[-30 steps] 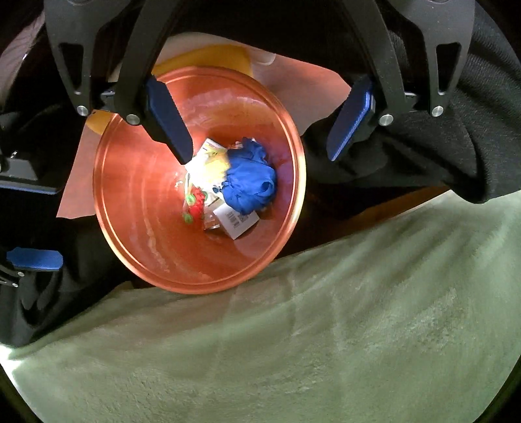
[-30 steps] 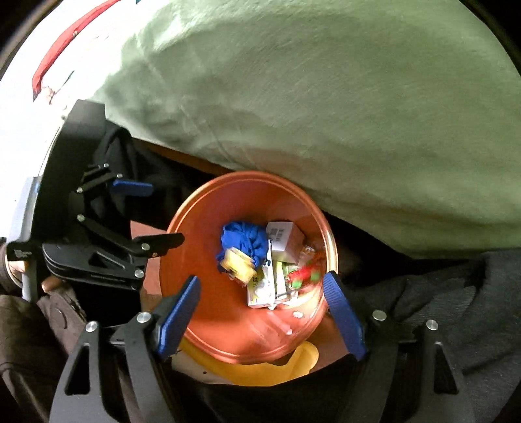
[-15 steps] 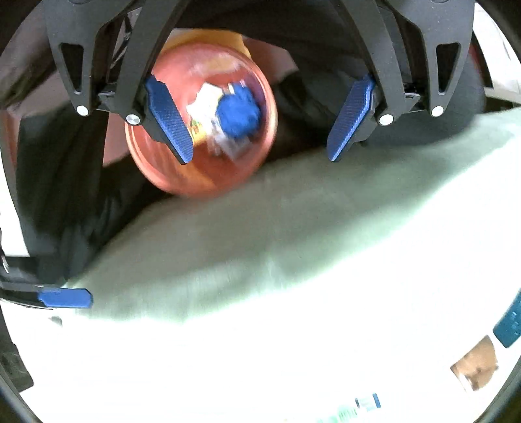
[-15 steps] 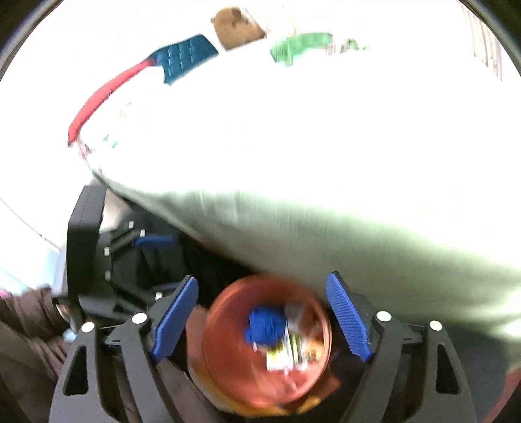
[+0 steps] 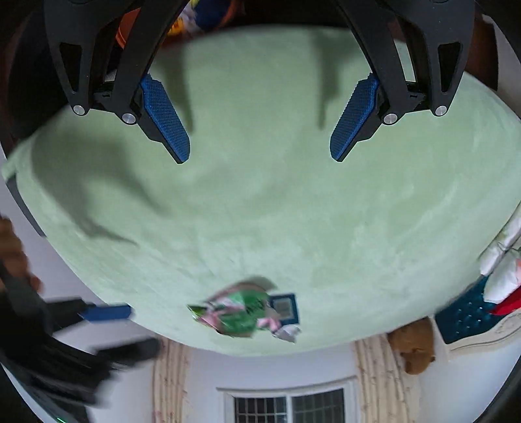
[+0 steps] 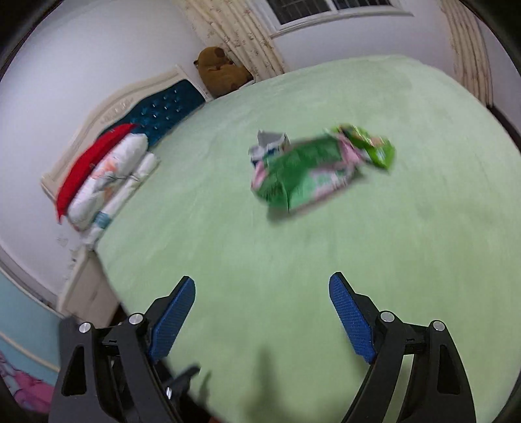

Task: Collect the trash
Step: 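Move both tools back over the bed toward the snack bag and carton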

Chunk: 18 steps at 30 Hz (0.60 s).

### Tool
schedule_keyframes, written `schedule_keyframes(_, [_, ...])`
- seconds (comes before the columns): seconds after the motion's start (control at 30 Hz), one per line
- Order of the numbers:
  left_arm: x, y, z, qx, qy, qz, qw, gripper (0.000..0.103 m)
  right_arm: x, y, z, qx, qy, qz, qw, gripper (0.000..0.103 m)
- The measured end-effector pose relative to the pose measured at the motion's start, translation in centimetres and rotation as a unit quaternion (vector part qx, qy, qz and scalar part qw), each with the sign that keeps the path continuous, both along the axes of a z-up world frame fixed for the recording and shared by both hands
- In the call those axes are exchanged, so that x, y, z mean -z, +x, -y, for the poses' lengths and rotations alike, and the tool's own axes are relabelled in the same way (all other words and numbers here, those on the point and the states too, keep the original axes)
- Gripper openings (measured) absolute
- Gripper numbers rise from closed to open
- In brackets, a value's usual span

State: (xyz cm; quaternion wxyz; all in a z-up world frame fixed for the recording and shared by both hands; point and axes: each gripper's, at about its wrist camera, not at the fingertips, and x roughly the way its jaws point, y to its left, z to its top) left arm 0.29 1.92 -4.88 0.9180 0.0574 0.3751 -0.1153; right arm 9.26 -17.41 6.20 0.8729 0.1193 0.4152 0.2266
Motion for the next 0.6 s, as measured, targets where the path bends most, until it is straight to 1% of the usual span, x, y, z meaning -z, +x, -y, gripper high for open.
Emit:
schedule_keyframes(0.03, [0.1, 0.5, -0.3, -0.006, -0.002, 0.003, 1.0000, 0.086, -0.2, 1.5, -1.1, 0.000, -0.014, 0.006, 1.000, 0.086])
schedule_keyframes(0.13, [0.4, 2.0, -1.0, -0.021, -0.010, 0.004, 0.9997, 0.086, 0.3, 5.4, -4.1, 0.006, -0.050, 0.016, 0.999, 0.087])
schedule_keyframes(0.27, [1.1, 3.2, -1.9, -0.033, -0.014, 0.010, 0.9993, 0.086, 2.2, 9.6, -7.9, 0.018, -0.091, 0.021, 0.995, 0.087])
schedule_keyframes(0.33, [1.4, 3.5, -2.4, -0.034, -0.019, 0.012, 0.9992, 0.086, 3.3, 11.2, -9.3, 0.036, -0.119, 0.028, 0.992, 0.087])
schedule_keyframes(0.4, [1.6, 4.1, -2.7, -0.034, -0.027, 0.011, 0.9990, 0.086, 4.3, 12.4, -10.0, 0.059, -0.131, 0.022, 0.989, 0.087])
schedule_keyframes(0.53, [1.6, 4.1, -3.0, -0.033, -0.035, 0.017, 0.9987, 0.086, 5.9, 14.6, -10.2, 0.111, -0.142, 0.006, 0.984, 0.087])
schedule_keyframes(0.57, [1.6, 4.1, -3.0, -0.032, -0.036, 0.019, 0.9986, 0.086, 6.2, 15.1, -10.0, 0.119, -0.143, 0.003, 0.982, 0.085])
schedule_keyframes(0.6, [1.6, 4.1, -3.0, -0.032, -0.037, 0.020, 0.9986, 0.086, 6.7, 15.8, -9.8, 0.126, -0.146, -0.003, 0.981, 0.079])
